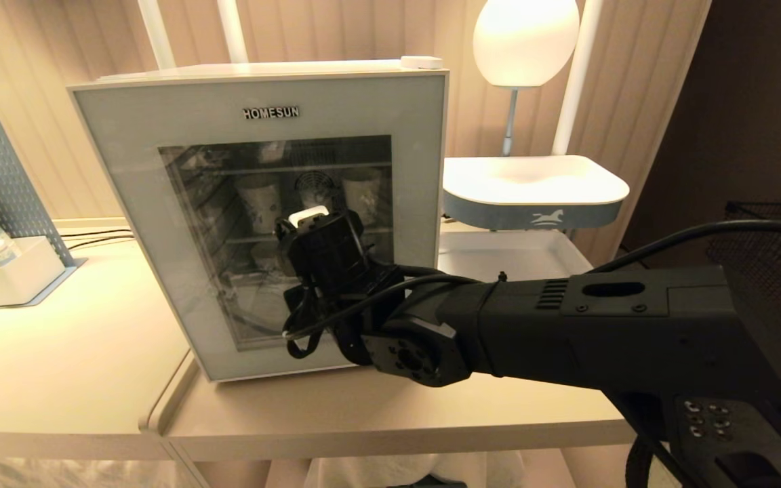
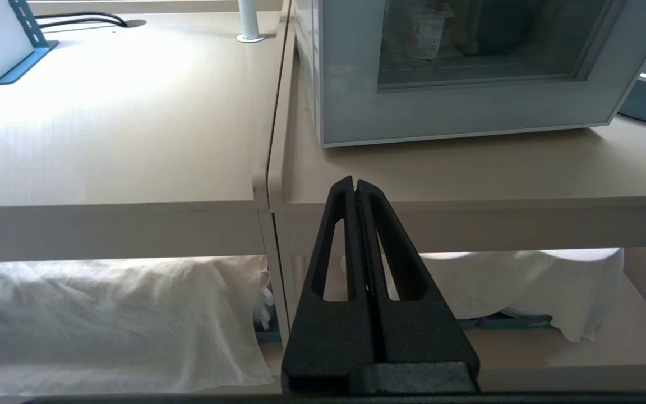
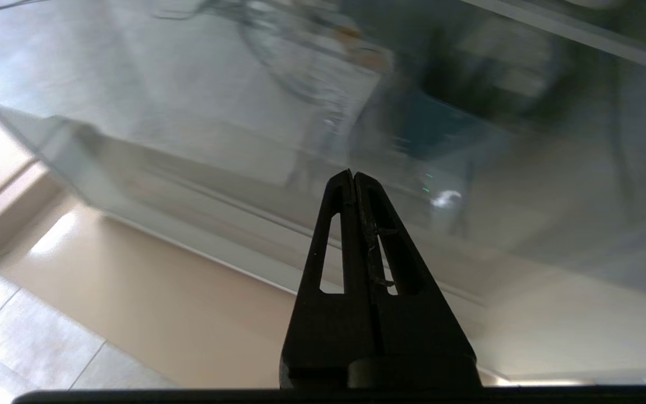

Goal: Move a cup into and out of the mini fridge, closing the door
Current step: Close the freezer door, then open the freezer door

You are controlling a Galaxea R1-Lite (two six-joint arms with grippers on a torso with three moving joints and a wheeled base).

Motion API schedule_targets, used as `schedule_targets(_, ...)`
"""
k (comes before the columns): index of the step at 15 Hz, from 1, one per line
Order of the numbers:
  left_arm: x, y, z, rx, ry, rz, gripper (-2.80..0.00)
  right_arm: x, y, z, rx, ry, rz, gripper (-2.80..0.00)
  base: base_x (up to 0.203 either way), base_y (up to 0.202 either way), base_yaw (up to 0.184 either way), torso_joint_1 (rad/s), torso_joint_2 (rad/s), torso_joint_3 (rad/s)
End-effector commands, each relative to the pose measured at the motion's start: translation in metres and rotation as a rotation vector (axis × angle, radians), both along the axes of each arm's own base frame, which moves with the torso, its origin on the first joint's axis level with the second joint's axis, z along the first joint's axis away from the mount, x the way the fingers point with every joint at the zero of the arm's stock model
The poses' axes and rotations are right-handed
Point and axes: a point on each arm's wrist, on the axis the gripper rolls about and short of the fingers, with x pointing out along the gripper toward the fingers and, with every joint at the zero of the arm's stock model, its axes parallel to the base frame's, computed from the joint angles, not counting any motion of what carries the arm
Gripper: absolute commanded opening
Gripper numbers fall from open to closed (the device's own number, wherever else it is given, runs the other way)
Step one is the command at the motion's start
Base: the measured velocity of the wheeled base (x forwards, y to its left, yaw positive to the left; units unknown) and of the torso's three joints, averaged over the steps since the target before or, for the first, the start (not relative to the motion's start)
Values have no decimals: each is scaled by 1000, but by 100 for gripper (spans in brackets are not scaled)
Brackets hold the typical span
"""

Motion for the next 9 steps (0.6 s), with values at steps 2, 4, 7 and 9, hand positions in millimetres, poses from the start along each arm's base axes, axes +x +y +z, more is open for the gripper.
schedule_targets(2,0,0,0,0,1,0,-280,-11,-20,40,34,-50,-61,-280,0,0,0,0,0,0)
schedule_targets(4,0,0,0,0,-1,0,-280,-23,-57,84,54,-108,-180,-280,0,0,0,0,0,0)
schedule_targets(7,0,0,0,-1,1,0,-280,-45,-163,155,115,-209,-437,-280,0,0,0,0,0,0)
schedule_targets(9,0,0,0,-1,0,0,-280,-73,-252,184,154,-279,-652,-280,0,0,0,0,0,0)
